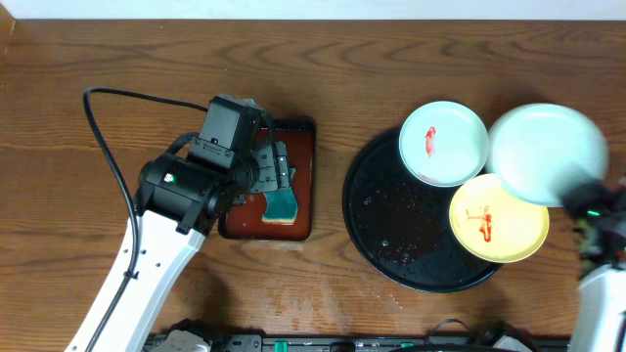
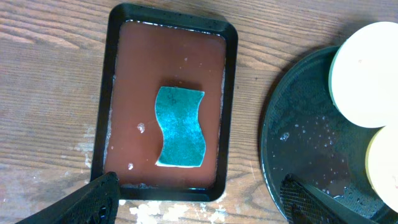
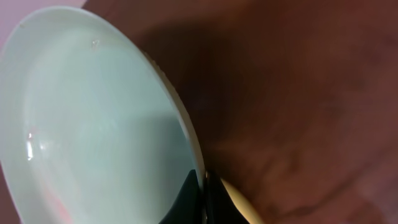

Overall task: Clean dirty plates on tray and stack at the side
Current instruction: 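Move the green plate right and set it on the table, then move the right gripper back and grasp the yellow plate rim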

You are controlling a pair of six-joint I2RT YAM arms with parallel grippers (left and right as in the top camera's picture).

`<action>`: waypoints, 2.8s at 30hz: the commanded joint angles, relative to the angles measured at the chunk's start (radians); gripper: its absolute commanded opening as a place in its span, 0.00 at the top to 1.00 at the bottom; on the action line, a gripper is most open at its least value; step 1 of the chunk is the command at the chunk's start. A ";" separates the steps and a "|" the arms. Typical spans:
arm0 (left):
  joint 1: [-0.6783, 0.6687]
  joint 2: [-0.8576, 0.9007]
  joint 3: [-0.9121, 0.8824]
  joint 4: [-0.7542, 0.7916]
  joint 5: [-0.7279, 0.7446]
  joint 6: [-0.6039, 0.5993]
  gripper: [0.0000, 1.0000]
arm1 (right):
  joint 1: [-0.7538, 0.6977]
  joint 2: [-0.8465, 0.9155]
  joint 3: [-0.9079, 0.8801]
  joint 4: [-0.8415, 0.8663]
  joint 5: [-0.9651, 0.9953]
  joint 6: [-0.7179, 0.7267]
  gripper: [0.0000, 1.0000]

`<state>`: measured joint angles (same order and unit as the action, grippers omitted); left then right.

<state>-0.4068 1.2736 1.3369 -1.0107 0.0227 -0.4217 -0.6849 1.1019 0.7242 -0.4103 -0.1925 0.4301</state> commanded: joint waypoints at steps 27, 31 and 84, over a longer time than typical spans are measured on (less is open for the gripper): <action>0.004 0.001 0.023 -0.002 -0.005 0.002 0.17 | -0.079 0.174 0.035 0.164 -0.188 -0.023 0.58; 0.004 0.001 0.023 -0.002 -0.005 0.002 0.17 | 0.103 0.011 0.033 -0.085 -0.049 -0.151 0.65; 0.004 0.001 0.023 -0.002 -0.005 0.002 0.17 | 0.705 0.154 -0.111 -0.282 -0.018 0.042 0.99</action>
<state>-0.4068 1.2736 1.3369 -1.0107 0.0231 -0.4217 -0.0368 1.1820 0.6537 -0.7177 -0.2436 0.3111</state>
